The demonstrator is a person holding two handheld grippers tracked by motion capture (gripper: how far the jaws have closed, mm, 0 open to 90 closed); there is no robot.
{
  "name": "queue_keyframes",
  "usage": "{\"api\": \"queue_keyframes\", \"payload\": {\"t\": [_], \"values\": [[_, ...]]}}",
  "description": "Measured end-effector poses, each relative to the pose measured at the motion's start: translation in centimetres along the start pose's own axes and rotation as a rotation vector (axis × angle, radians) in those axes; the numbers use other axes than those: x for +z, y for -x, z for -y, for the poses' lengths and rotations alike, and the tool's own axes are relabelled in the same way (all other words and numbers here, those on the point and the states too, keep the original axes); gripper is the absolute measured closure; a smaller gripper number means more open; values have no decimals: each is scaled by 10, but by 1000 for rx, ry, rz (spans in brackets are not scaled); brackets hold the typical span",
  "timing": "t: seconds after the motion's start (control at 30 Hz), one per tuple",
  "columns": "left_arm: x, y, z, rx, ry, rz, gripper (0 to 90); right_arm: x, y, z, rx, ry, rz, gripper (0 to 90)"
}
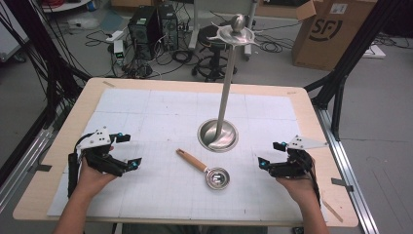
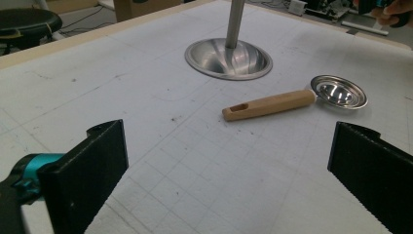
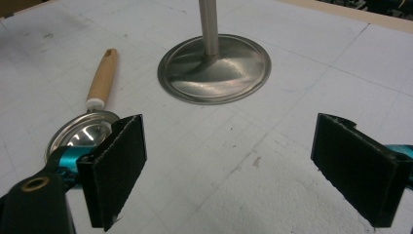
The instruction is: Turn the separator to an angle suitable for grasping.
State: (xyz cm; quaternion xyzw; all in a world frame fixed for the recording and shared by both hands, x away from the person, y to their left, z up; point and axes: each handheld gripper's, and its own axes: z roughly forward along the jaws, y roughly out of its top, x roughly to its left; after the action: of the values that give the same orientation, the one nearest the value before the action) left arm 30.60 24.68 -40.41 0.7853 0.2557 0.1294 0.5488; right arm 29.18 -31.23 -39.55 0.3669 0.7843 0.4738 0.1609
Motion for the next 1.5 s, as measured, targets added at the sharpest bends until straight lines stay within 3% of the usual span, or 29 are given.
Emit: {"api": "queue_keyframes", "payload": {"t": [0.73,1.07,1.33,1.5], "values": [[2,0,-3,5,6,11,17,7,-11,-5,-21,-23,-9,147],[1,0,-3,4,6,8,17,30,-27,-20,-67,-59,-42,157],[0,-2,-3,-3,14,5,17,53,-41,-38,-146,-117,-62,176],[0,-2,-3,-2,15,10,17,61,-48,-46,-155,-125,-74,195]]}}
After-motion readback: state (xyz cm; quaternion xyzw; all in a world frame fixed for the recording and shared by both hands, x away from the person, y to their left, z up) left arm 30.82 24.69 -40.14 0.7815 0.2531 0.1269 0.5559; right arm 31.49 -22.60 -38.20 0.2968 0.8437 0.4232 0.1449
